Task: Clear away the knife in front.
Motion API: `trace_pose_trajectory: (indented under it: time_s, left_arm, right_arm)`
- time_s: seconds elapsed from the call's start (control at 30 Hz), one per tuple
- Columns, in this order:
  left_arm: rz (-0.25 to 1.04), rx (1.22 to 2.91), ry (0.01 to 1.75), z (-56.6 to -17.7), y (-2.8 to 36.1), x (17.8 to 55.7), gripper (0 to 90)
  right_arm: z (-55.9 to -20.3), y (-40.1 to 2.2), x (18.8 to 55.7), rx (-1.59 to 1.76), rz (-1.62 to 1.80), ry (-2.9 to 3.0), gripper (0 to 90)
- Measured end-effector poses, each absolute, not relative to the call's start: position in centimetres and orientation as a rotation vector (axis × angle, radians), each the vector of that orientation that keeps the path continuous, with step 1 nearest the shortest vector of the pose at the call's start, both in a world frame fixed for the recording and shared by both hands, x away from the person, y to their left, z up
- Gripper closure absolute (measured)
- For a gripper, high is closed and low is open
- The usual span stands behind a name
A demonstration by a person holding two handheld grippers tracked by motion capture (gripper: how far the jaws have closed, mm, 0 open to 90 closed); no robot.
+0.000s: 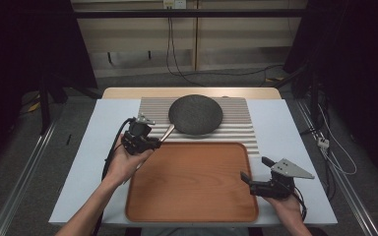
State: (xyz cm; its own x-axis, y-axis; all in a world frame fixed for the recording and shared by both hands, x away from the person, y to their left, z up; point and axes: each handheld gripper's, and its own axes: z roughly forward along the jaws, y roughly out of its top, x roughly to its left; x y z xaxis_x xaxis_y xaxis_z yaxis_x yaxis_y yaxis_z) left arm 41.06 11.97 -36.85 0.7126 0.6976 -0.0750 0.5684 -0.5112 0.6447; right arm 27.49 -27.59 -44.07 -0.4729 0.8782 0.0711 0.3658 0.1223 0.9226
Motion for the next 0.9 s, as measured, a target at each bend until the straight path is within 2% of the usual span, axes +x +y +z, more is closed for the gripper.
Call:
trace_pose_trajectory:
  time_s: [0.9]
  left_arm:
    - [0.152, 2.388, 0.952, -41.0, 10.6, 38.1, 80.1]
  right_arm:
    - [-44.1, -27.4, 27.5, 1.189, 1.331, 1.911, 5.7]
